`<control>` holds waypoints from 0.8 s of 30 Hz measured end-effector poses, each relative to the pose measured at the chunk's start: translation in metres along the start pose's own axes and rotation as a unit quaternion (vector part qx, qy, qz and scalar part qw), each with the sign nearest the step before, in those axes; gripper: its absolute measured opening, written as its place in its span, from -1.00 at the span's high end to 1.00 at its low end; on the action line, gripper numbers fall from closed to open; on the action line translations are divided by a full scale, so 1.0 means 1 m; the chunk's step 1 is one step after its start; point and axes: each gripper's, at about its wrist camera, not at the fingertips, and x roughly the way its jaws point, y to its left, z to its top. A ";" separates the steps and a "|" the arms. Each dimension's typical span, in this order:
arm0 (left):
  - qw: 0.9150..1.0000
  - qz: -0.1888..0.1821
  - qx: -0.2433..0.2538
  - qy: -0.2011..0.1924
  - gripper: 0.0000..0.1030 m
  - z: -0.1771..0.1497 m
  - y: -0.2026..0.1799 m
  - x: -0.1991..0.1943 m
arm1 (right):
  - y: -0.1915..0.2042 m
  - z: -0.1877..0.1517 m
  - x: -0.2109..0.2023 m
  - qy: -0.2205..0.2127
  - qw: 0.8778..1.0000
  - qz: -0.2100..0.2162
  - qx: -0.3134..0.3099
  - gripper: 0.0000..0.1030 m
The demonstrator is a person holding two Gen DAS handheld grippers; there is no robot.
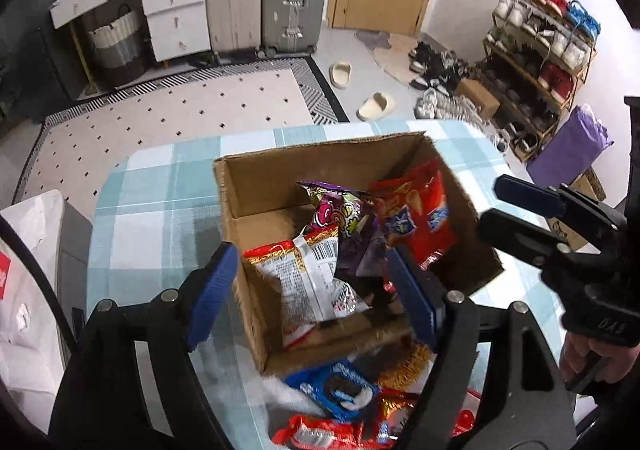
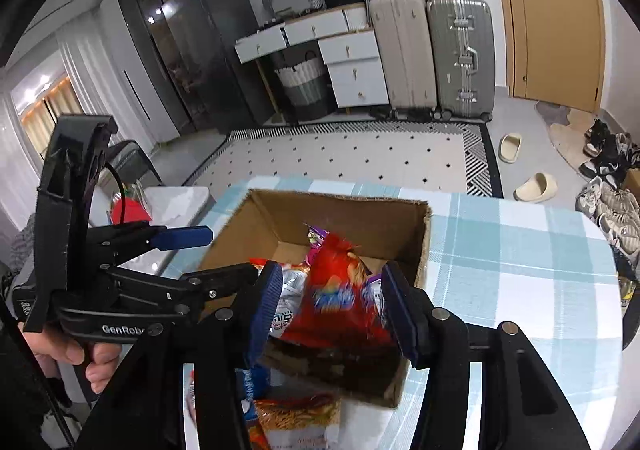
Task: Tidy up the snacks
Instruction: 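Lower both bags into the box and open both grippers, then withdraw both grippers from the box toward the remaining snacks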
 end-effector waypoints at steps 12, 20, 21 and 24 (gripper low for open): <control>0.995 0.043 -0.006 -0.093 -0.62 -0.080 -0.009 -0.101 | 0.026 -0.052 -0.110 -0.098 0.995 0.014 -0.024 -0.73; 0.987 0.050 -0.039 -0.145 -0.70 -0.144 -0.011 -0.152 | 0.046 -0.112 -0.148 -0.119 0.992 0.014 -0.033 -0.80; 0.986 0.053 -0.040 -0.152 -0.70 -0.152 -0.011 -0.157 | 0.048 -0.121 -0.151 -0.119 0.992 0.014 -0.036 -0.80; 0.982 0.059 -0.034 -0.174 -0.96 -0.176 -0.016 -0.172 | 0.054 -0.141 -0.153 -0.119 0.992 0.010 -0.037 -0.81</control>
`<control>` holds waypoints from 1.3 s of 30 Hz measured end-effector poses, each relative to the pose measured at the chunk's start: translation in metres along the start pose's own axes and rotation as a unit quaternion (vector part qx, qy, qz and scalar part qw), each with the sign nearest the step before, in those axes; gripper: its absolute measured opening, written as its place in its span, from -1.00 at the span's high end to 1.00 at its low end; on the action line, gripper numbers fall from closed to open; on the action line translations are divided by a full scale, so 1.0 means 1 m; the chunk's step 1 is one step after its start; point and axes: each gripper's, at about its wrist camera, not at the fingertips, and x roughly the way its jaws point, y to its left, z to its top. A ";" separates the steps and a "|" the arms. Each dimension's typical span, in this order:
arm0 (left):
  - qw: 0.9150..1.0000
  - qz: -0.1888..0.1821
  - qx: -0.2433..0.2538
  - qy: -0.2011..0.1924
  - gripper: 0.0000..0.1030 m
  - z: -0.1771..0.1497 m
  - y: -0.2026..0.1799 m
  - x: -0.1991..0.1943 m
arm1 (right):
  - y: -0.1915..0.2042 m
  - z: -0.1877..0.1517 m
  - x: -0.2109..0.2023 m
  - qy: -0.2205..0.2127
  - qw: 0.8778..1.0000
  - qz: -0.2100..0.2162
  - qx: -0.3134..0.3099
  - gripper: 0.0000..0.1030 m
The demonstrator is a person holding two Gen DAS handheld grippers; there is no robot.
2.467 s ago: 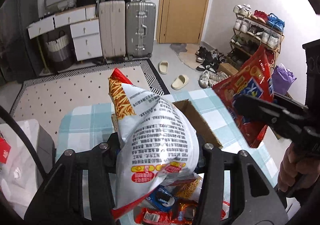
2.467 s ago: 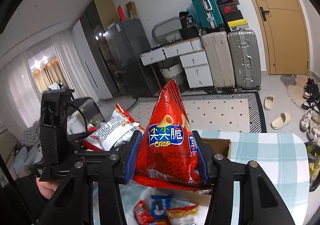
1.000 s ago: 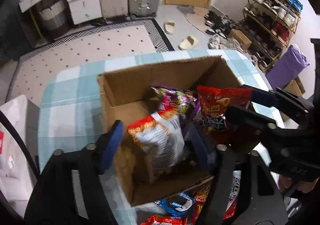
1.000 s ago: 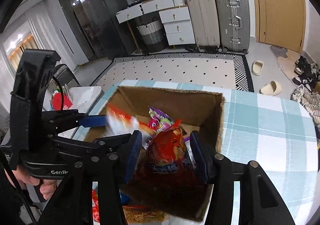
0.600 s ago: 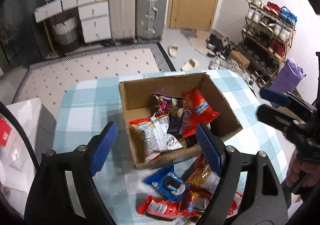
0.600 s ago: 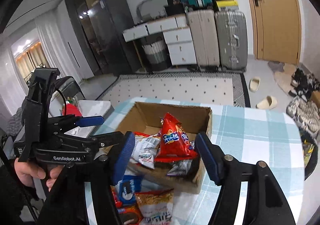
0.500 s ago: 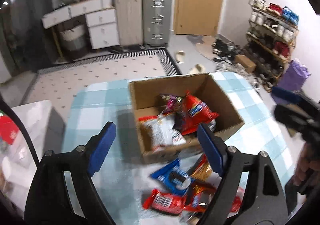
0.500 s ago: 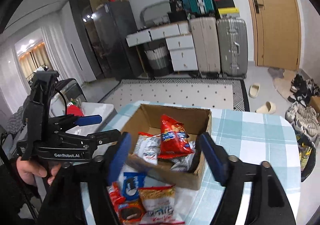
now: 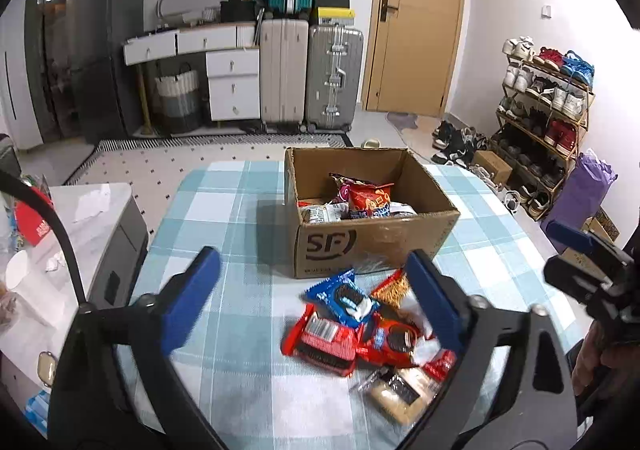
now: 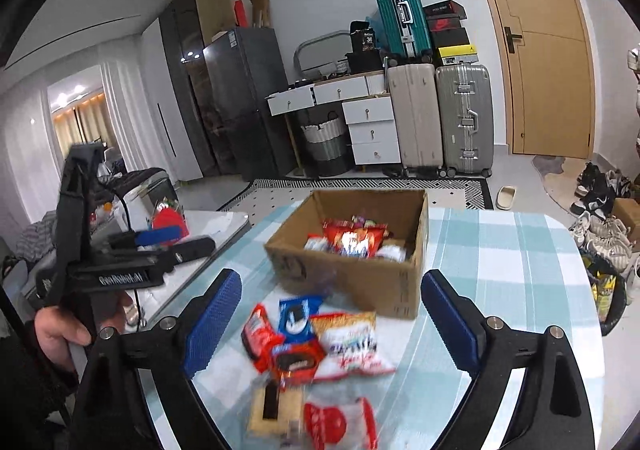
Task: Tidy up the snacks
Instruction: 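Withdraw both grippers from the box toward the remaining snacks, then grasp the red and white balloon bag with the right gripper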
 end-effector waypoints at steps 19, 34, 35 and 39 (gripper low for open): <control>0.999 0.035 0.000 -0.005 -0.99 -0.080 -0.016 -0.015 | 0.000 -0.084 0.017 0.060 0.997 -0.001 0.039 -0.81; 0.999 0.024 -0.027 0.020 -0.99 -0.117 -0.011 0.027 | -0.007 -0.114 0.032 0.098 0.994 -0.019 0.052 -0.81; 0.999 0.022 -0.028 0.021 -0.99 -0.118 -0.010 0.029 | -0.008 -0.116 0.034 0.104 0.993 -0.020 0.059 -0.81; 0.999 0.019 -0.029 0.033 -0.99 -0.125 -0.007 0.035 | -0.012 -0.119 0.043 0.124 0.990 -0.018 0.069 -0.81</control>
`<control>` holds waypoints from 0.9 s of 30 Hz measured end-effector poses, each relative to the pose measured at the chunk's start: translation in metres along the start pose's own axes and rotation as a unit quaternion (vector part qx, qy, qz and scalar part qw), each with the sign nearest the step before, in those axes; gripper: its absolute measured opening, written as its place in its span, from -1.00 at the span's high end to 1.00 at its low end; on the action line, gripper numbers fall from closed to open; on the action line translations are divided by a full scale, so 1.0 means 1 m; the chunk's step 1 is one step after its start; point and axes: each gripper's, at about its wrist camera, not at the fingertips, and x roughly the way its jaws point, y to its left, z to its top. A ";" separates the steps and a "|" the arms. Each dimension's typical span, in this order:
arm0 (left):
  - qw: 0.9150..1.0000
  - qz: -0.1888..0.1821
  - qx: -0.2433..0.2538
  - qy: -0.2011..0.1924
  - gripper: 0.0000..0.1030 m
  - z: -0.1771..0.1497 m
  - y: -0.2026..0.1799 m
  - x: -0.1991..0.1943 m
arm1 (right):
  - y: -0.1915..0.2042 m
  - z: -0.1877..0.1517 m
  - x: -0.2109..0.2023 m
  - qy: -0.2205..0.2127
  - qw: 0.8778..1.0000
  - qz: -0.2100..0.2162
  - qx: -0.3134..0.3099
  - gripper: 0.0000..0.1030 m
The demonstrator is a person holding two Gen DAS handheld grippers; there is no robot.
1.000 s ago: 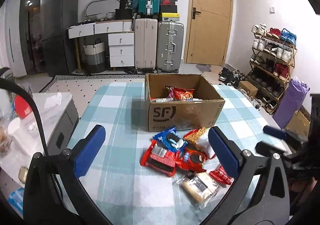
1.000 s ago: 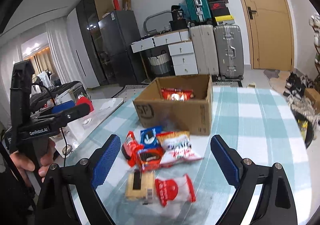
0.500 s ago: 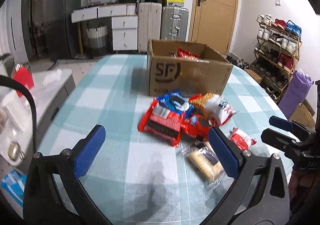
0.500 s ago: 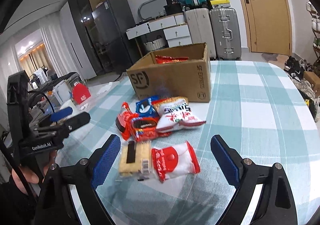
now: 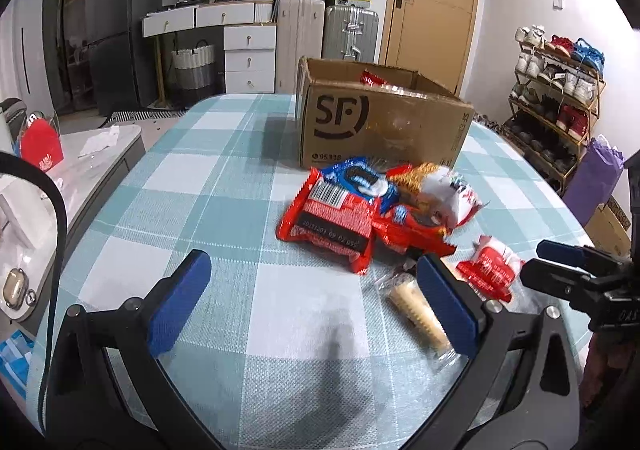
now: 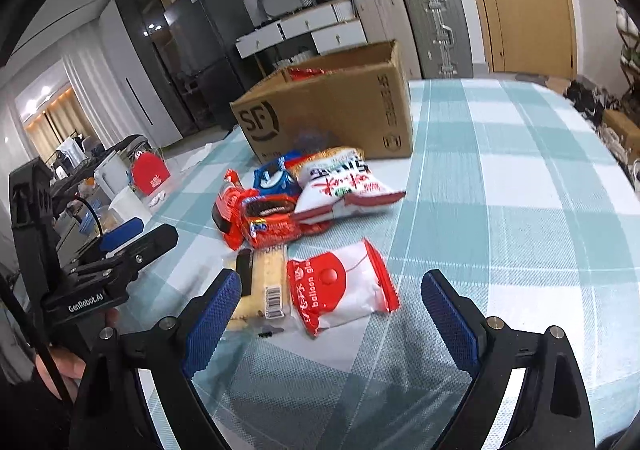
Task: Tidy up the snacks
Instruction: 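Grasp the red and white balloon bag with the right gripper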
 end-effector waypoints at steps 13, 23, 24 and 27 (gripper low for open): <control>1.000 -0.009 -0.009 -0.004 -0.99 -0.001 0.004 0.001 | 0.010 -0.001 0.021 0.037 0.997 -0.059 -0.038 -0.81; 1.000 -0.006 -0.013 -0.015 -0.99 -0.002 0.006 -0.001 | 0.013 -0.001 0.041 0.061 0.996 -0.051 -0.049 -0.61; 1.000 -0.006 -0.013 -0.015 -0.99 -0.002 0.006 -0.001 | 0.014 -0.001 0.042 0.060 0.996 -0.050 -0.050 -0.59; 1.000 -0.002 -0.012 -0.010 -0.99 -0.002 0.006 0.000 | 0.015 -0.001 0.043 0.059 0.996 -0.049 -0.050 -0.47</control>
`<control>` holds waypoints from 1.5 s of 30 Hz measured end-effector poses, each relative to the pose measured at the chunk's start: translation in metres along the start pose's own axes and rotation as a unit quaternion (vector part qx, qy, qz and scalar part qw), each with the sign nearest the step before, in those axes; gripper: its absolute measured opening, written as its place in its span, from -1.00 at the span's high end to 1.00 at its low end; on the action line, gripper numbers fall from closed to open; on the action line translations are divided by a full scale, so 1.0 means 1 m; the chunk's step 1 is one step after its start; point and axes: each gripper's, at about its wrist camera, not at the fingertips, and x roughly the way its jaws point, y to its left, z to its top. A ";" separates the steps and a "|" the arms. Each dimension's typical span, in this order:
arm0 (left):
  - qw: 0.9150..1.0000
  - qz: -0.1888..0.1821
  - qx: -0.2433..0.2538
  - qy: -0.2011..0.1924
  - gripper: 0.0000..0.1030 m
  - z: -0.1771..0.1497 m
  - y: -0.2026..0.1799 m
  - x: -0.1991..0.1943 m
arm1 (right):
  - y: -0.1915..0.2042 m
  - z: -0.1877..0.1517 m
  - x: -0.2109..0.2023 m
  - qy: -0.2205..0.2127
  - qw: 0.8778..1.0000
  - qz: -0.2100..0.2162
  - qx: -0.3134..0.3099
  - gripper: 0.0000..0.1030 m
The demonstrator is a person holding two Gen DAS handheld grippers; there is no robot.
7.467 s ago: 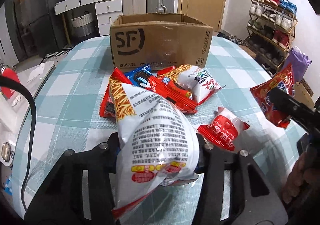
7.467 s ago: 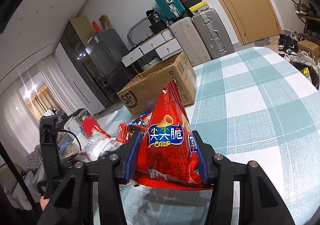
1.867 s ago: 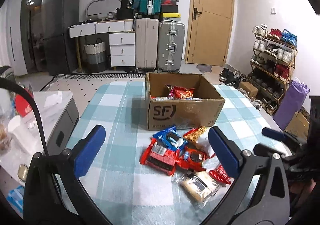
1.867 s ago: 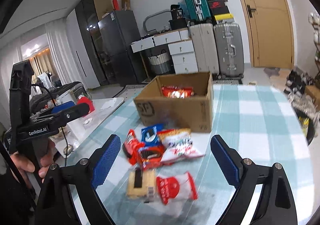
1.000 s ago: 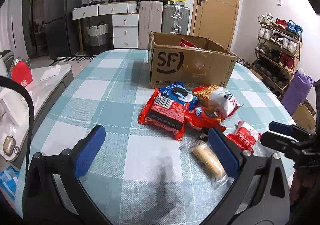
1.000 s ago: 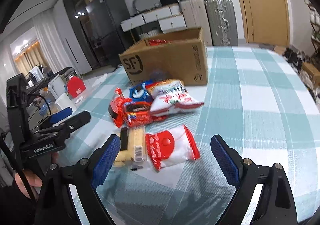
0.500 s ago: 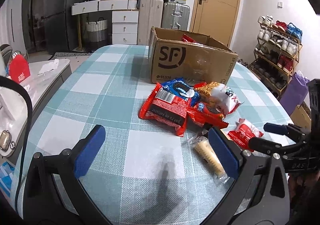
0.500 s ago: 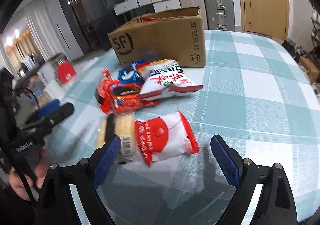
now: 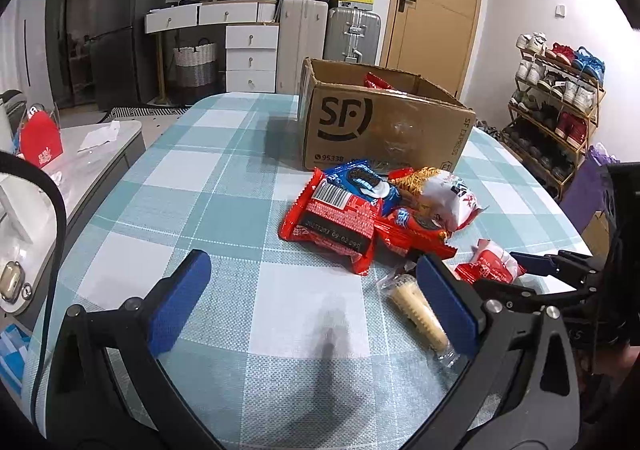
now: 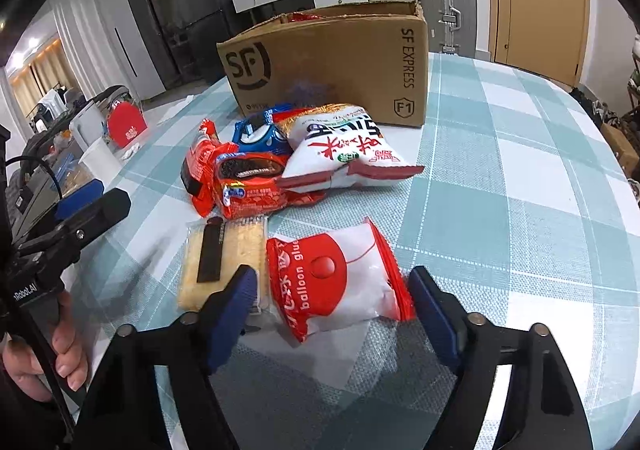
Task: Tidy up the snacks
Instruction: 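Grasp the red and white balloon bag with the right gripper, then grasp the clear cracker pack with the left gripper while the right gripper holds the balloon bag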
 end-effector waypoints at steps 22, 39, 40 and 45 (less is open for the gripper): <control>1.000 0.006 0.021 -0.014 -0.99 -0.003 -0.008 -0.003 | -0.009 -0.009 -0.053 -0.132 0.991 -0.014 0.029 0.08; 0.997 -0.018 0.039 0.071 -0.99 -0.015 -0.037 0.020 | -0.037 -0.032 -0.092 -0.173 0.983 -0.018 0.052 0.07; 0.996 -0.024 0.040 0.081 -0.99 -0.016 -0.044 0.022 | -0.037 -0.032 -0.092 -0.174 0.983 -0.016 0.052 0.07; 0.991 -0.026 0.038 0.125 -0.99 -0.015 -0.074 0.041 | -0.033 -0.034 -0.094 -0.179 0.983 -0.018 0.046 0.06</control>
